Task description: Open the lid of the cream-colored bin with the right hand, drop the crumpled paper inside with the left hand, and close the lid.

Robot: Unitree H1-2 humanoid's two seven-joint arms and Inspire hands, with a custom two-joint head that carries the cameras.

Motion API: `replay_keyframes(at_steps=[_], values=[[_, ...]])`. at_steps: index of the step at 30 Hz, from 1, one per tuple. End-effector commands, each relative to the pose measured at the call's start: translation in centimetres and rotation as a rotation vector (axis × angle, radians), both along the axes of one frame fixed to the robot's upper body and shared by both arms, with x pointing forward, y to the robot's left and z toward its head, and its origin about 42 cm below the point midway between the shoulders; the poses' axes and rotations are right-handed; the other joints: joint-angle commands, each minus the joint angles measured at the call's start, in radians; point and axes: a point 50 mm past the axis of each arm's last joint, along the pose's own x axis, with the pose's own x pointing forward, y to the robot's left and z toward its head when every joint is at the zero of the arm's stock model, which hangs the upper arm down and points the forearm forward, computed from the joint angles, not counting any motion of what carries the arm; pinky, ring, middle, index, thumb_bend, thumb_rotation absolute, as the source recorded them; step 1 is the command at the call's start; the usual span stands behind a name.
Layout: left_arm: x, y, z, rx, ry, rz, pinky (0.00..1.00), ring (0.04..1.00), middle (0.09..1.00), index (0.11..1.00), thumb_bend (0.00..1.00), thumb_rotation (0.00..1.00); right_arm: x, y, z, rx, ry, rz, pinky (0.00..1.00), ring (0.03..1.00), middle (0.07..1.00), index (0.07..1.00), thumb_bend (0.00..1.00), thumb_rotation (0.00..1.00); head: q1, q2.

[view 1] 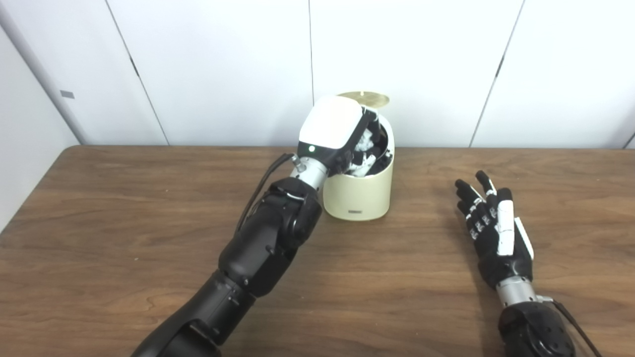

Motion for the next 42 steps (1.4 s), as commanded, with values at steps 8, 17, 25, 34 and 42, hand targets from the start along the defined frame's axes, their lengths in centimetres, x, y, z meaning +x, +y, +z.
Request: replay_keyframes(at_steps=[8, 17, 25, 34, 42], values=[[-0.3, -0.1, 3.1, 0.103, -0.017, 0.058, 0.58, 0.707, 0.719, 0.489, 0.52, 0.05, -0.3, 0.1, -0.2, 0.006, -0.012, 0.025, 1.00, 0.950, 0.859, 0.964, 0.59, 0.95, 0.005, 0.004], [-0.4, 0.0, 3.2, 0.115, -0.009, 0.074, 0.68, 0.764, 0.751, 0.495, 0.52, 0.05, -0.5, 0.1, -0.2, -0.006, -0.001, 0.038, 1.00, 0.950, 0.857, 0.952, 0.60, 0.96, 0.007, 0.006], [-0.3, 0.3, 3.1, -0.066, 0.020, 0.029, 0.53, 0.637, 0.688, 0.490, 0.52, 0.03, -0.6, -0.1, -0.3, -0.017, 0.010, 0.047, 1.00, 0.938, 0.856, 0.950, 0.62, 0.97, 0.008, 0.009], [-0.3, 0.6, 3.0, -0.220, -0.070, 0.007, 0.27, 0.422, 0.566, 0.518, 0.46, 0.00, -0.5, -0.2, -0.4, -0.018, 0.012, 0.048, 1.00, 0.933, 0.848, 0.937, 0.62, 0.95, 0.011, 0.006], [-0.3, 1.1, 2.7, -0.292, -0.188, -0.039, 0.32, 0.449, 0.542, 0.475, 0.47, 0.00, -0.5, -0.3, -0.4, -0.015, 0.016, 0.049, 1.00, 0.922, 0.844, 0.928, 0.62, 0.95, 0.013, 0.005]])
